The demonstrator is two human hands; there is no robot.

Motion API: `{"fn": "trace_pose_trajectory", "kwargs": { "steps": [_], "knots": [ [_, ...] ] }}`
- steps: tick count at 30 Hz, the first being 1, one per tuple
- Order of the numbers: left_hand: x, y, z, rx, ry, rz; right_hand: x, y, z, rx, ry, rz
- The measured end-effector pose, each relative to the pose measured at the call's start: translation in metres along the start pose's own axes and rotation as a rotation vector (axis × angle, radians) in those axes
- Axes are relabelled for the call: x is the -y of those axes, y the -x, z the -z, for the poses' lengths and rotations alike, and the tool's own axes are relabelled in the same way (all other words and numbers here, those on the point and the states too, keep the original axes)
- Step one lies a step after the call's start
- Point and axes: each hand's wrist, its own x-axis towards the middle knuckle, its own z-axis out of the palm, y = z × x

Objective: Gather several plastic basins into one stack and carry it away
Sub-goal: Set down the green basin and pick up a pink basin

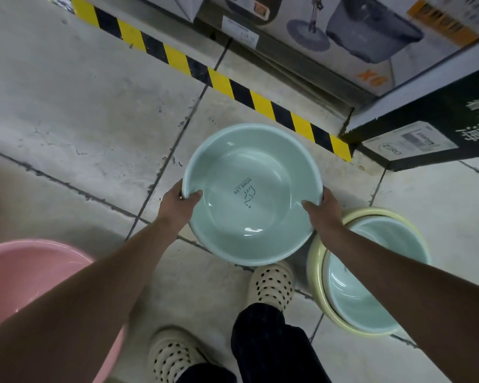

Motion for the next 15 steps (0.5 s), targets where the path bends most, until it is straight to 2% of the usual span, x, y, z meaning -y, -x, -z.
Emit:
{"fn": "trace_pose_trajectory", "kwargs": {
  "steps": [2, 4, 6, 11, 15],
  "knots": [
    [-0.006, 0.005, 0.012, 0.046, 0.003, 0.030, 0.013, 0.008, 0.006, -0.048, -0.007, 0.007],
    [-0.008, 0.015, 0.033, 0.017, 0.041, 0.053, 0.037, 0.024, 0.012, -0.132, -0.088, -0.003],
    [-0.006, 0.032, 0.059, -0.039, 0.143, 0.066, 0.067, 0.048, 0.014, -0.131, -0.085, 0.025],
    [-0.007, 0.110, 0.131, -0.180, 0.406, 0.107, 0.150, 0.143, -0.011, 0.249, 0.108, 0.288],
    [0.013, 0.184, 0.190, -0.322, 0.449, 0.100, 0.203, 0.227, -0.055, 0.518, 0.275, 0.459]
  ]
}}
